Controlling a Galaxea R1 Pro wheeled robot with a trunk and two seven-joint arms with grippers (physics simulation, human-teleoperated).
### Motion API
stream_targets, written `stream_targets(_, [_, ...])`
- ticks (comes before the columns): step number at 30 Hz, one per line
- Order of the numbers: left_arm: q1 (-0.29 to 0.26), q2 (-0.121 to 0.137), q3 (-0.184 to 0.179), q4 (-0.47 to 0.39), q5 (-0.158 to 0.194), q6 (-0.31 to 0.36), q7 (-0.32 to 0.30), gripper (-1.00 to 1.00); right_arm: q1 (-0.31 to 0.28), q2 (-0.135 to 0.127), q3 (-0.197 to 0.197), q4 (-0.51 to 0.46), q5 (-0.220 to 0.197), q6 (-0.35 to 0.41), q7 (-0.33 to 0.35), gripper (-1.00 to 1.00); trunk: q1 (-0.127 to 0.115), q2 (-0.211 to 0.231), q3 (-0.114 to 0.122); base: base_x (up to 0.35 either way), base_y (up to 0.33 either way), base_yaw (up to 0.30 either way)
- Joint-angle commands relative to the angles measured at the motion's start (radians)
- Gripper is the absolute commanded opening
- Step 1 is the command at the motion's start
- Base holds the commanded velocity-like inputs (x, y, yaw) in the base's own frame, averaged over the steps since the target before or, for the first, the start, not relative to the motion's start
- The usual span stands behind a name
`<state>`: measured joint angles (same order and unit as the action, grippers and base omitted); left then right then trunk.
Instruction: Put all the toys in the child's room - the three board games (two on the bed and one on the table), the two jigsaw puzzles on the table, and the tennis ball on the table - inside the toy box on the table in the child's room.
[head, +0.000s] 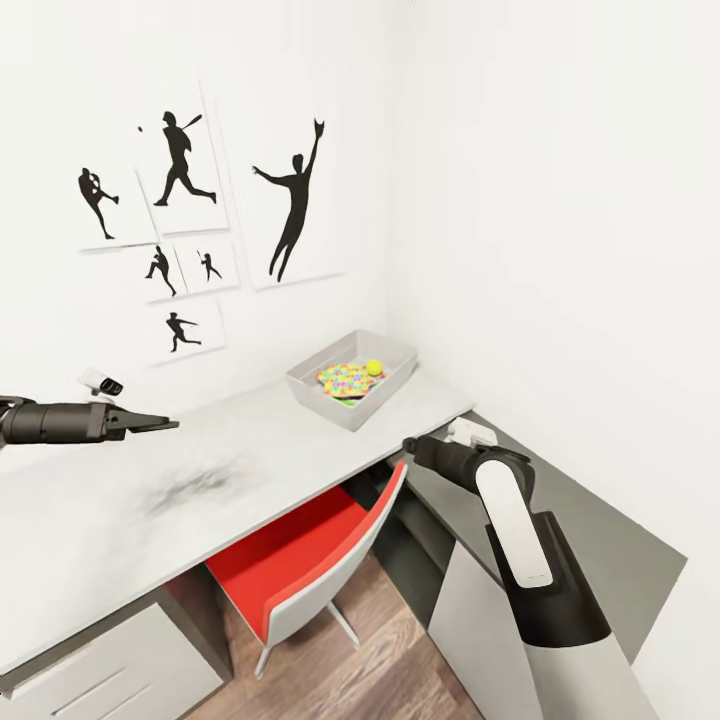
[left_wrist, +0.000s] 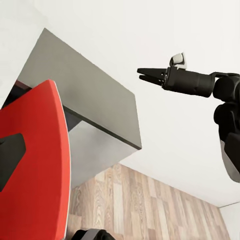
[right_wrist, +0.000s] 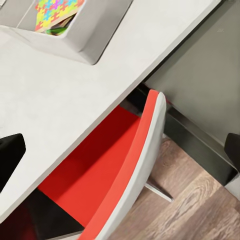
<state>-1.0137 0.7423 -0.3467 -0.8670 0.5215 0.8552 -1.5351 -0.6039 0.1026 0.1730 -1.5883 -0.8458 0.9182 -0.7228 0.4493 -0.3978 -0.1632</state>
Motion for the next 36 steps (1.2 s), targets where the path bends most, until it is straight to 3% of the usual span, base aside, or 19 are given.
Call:
stream_targets(1, [-0.002,0.001,-0.005,0.004,0.005,0.005,-0.003,1.0,-0.001,0.0,0.0,0.0,-0.009,0.002,-0.01,1.0,0.001,-0.002,-0.001,0.0,0.0,0.073])
stream_targets(13, [0.002,0.001,-0.006,0.012,0.006,-0.008,-0.002,1.0,0.033,-0.008,-0.001,0.005,-0.01,-0.022,-0.009,1.0,0.001,-0.002,0.019,0.0,0.0,0.108])
stream_targets(21, [0.012,0.003,-0.007,0.09,0.001,-0.074,-0.004,1.0,0.075,-0.078,-0.004,-0.005,-0.016,-0.057,0.003,1.0,0.001,-0.002,0.032,0.0,0.0,0.122])
stream_targets(24, [0.022,0.003,-0.007,0.127,-0.005,-0.113,-0.006,1.0,0.084,-0.087,-0.019,-0.005,-0.017,-0.061,0.024,1.0,0.001,-0.002,0.037,0.0,0.0,0.104])
stream_targets(28, [0.031,0.004,-0.008,0.167,-0.018,-0.154,-0.012,1.0,0.088,-0.091,-0.028,-0.005,-0.019,-0.062,0.038,1.0,0.001,-0.002,0.043,0.0,0.0,0.116])
stream_targets(36, [0.035,0.005,-0.008,0.194,-0.024,-0.173,-0.015,1.0,0.099,-0.092,-0.031,0.0,-0.02,-0.062,0.043,1.0,0.001,-0.002,0.048,-0.041,0.0,0.033])
